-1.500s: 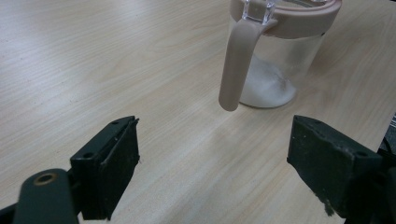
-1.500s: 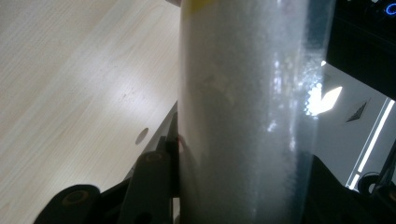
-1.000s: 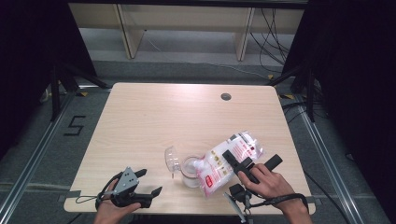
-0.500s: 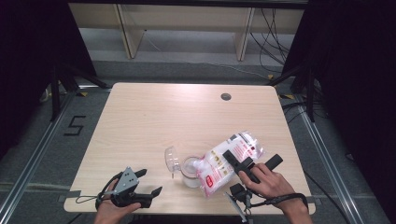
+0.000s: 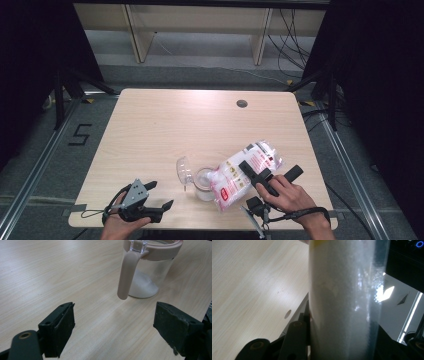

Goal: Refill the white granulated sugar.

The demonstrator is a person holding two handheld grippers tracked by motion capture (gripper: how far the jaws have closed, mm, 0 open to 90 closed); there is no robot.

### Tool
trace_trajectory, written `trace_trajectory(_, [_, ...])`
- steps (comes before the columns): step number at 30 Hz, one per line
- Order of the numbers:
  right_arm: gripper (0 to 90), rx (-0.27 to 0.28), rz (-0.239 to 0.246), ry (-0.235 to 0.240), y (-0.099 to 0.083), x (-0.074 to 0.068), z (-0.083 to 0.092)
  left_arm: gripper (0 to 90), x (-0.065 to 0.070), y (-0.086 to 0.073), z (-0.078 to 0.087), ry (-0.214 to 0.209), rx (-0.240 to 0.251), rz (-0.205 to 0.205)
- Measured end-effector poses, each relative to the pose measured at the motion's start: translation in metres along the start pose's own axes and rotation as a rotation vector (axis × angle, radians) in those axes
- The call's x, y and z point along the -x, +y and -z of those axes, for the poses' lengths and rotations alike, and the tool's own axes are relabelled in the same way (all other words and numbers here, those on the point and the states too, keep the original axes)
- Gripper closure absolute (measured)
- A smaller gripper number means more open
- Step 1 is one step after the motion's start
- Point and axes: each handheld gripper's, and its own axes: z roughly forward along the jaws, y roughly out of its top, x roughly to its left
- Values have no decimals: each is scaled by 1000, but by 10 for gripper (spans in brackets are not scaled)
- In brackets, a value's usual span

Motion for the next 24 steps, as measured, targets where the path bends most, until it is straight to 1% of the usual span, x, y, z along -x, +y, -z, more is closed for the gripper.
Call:
trace_trajectory(1, [702,0,-1,1,0,0,0,166,0,0,0,1,0,-7])
trace_trajectory(2, [702,2,-5,0,0,0,0,166,0,0,0,0,0,1])
trace_trajectory(6, [702,1,-6,-2,0,0,0,166,0,0,0,-2,5,1])
trace_trajectory(9, [703,-1,-4,0,0,0,0,166,0,0,0,1,-1,-5])
trace_trajectory(10, [703,-1,-4,-1,0,0,0,166,0,0,0,-2,3,1])
trace_trajectory(14, [704,0,-7,-1,-1,0,0,166,0,0,0,-2,4,1])
trace_trajectory(15, [704,1,-8,1,-1,0,0,166,0,0,-1,-2,10,8])
trace_trajectory(17, [704,-1,-7,-1,-1,0,0,166,0,0,0,-2,4,1])
trace_trajectory(20, [705,1,-7,-2,-1,0,1,166,0,0,-1,-2,8,5])
trace_trajectory(21, [705,5,-21,-2,-1,-1,0,166,0,0,-1,-2,8,6])
trace_trajectory(24, [705,3,-20,-1,-2,-1,0,166,0,0,0,-2,4,1])
